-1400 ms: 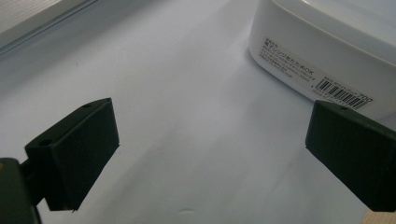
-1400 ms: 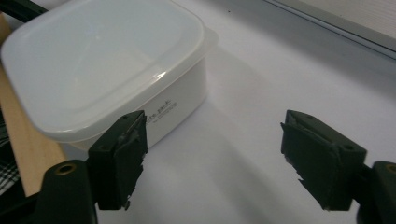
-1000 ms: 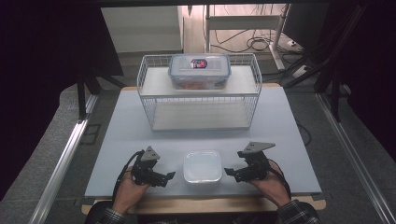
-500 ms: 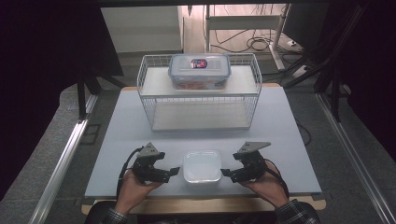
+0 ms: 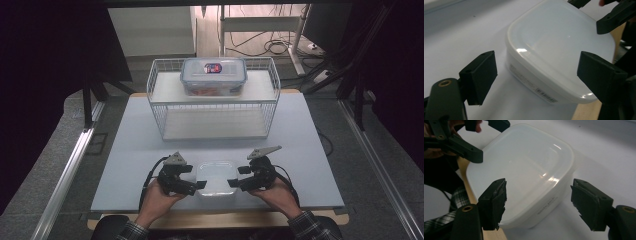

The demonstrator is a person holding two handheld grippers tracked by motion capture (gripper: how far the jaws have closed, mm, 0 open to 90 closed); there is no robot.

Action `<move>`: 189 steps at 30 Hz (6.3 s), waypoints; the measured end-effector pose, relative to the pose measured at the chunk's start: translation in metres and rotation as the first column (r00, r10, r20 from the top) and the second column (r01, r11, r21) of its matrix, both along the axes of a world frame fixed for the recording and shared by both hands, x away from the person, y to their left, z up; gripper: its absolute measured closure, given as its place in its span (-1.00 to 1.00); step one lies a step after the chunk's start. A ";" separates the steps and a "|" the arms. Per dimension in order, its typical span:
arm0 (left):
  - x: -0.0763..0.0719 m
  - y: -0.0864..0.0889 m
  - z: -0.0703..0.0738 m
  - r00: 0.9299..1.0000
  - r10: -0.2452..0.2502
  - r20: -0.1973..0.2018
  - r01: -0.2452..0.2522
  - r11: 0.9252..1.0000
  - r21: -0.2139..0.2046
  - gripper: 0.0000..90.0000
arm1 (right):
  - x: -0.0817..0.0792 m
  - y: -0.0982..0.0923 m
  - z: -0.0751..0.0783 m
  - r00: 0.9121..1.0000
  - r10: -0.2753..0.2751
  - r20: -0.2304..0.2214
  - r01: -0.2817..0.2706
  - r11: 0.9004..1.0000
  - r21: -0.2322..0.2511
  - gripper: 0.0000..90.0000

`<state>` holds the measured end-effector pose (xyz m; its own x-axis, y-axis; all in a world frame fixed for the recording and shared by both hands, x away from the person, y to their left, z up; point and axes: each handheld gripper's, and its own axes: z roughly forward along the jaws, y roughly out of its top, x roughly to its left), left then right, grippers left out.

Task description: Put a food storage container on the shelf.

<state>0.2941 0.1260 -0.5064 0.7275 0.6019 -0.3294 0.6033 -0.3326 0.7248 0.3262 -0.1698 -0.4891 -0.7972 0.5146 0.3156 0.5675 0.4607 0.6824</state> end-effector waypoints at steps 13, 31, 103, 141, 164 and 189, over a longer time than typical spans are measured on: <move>-0.009 0.009 0.006 0.996 0.023 -0.081 -0.028 0.998 -0.062 0.04 | -0.003 -0.004 0.008 0.990 -0.044 -0.135 0.043 0.999 -0.013 0.17; -0.019 0.021 0.014 0.989 0.140 -0.052 -0.147 0.977 -0.153 0.76 | -0.008 -0.018 0.015 0.983 -0.132 -0.128 0.149 0.980 0.129 0.76; 0.069 0.036 0.239 0.937 0.170 0.305 -0.123 0.978 -0.167 0.78 | 0.079 0.001 0.228 0.927 -0.202 0.315 0.103 0.947 0.303 0.73; 0.140 0.023 0.252 0.903 0.287 0.321 -0.261 0.958 -0.122 0.29 | 0.139 0.029 0.248 0.901 -0.293 0.320 0.216 0.942 0.255 0.40; 0.161 0.013 0.252 0.870 0.367 0.329 -0.353 0.930 -0.104 -0.14 | 0.153 0.040 0.243 0.853 -0.396 0.341 0.327 0.913 0.243 0.18; 0.159 0.017 0.252 0.888 0.302 0.346 -0.271 0.953 -0.137 -0.64 | 0.151 0.033 0.243 0.857 -0.346 0.381 0.250 0.927 0.279 -0.44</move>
<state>0.4531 0.1427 -0.2546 0.6057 0.7839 -0.1364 0.3569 -0.1145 0.9271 0.4775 -0.1366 -0.2466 -0.6966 0.7076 0.1182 0.2951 0.1325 0.9462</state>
